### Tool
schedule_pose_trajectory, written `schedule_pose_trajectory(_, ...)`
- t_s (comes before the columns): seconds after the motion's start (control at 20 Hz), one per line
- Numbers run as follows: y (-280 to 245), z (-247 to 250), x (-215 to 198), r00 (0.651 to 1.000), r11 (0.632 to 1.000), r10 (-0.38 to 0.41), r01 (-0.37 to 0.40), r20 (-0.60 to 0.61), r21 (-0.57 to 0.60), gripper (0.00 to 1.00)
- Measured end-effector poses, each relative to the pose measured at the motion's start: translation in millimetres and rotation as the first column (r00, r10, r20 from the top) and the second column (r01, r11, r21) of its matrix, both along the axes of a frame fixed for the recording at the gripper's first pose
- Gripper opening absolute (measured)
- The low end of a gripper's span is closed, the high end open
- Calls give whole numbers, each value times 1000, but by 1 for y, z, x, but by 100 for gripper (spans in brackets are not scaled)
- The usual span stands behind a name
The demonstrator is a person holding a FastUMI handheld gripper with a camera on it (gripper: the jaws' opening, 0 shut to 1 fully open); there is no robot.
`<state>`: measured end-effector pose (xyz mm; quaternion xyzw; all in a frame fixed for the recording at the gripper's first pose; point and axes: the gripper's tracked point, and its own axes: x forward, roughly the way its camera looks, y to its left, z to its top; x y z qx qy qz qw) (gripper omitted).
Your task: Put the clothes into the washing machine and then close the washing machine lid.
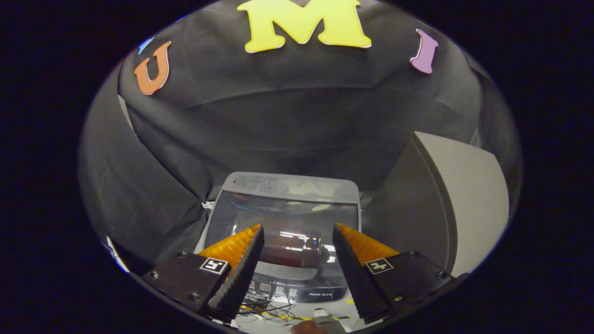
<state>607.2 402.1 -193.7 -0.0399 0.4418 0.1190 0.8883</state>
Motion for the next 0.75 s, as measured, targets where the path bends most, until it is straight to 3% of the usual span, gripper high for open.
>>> schedule_pose_trajectory(0.75, -4, 38, 13, 974, 997, 16, -33, 226, 70, 93)
